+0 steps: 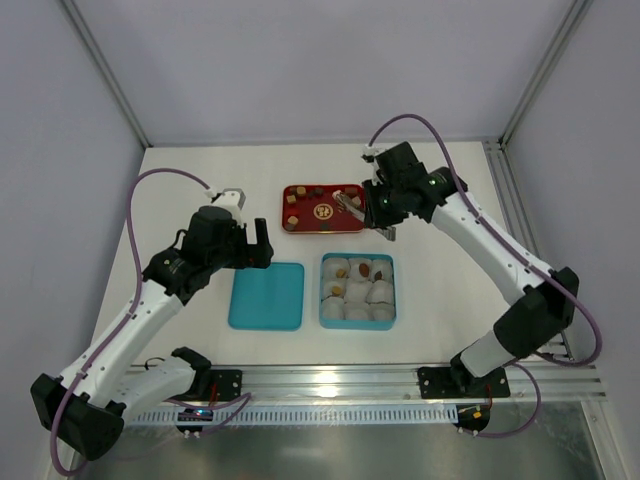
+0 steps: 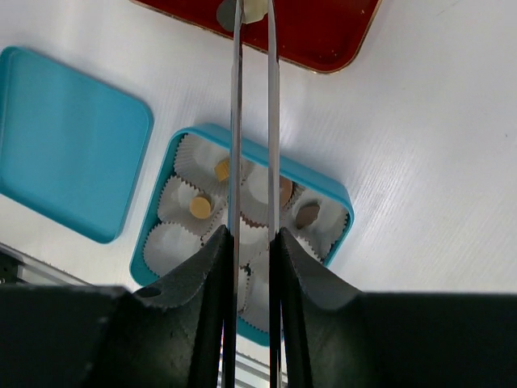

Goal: Pack the chocolate

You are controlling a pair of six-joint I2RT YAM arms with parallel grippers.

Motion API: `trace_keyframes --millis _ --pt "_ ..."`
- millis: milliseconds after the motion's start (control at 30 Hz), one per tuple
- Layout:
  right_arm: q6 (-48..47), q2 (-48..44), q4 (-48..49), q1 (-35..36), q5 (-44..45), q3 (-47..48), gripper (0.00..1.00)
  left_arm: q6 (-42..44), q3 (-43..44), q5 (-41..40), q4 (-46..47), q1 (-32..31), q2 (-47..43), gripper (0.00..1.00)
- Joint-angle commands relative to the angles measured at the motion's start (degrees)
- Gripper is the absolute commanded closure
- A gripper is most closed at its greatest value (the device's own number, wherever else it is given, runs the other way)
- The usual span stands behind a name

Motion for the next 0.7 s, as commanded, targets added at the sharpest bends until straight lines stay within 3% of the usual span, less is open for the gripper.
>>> trace_keyframes --millis 0,300,667 --pt "1.2 -9.9 -0.7 -0.1 -1.4 -5.4 0.76 0.5 2.2 0.3 0.3 0.0 -0.4 0.00" --pt "3.7 -27.5 -6.3 1.2 -3.1 -19.0 0.76 0.5 2.2 0.6 0.4 0.0 -0.2 0.00" --pt "10.0 -35.2 -10.4 9.5 -0.7 -27.4 0.76 0.5 2.3 0.7 0.3 0.0 0.5 0.00"
